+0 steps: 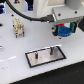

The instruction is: Insert the blue gear onto the right peg, followed by the red gear

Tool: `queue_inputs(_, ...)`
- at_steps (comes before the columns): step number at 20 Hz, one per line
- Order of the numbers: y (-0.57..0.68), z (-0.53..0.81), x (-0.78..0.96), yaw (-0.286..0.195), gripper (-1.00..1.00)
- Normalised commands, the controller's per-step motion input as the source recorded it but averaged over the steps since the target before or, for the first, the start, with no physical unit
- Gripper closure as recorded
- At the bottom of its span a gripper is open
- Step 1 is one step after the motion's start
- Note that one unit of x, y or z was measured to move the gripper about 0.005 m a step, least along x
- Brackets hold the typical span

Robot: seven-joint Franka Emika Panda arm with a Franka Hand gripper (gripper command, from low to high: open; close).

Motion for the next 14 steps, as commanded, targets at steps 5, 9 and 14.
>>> queue_inputs(5, -0.26, 0.22, 0.67, 0.000, 1.00)
queue_inputs(9, -0.32, 0.13, 0.58, 0.000, 1.00)
queue_inputs(14, -0.27, 0.03, 0.49, 0.000, 1.00)
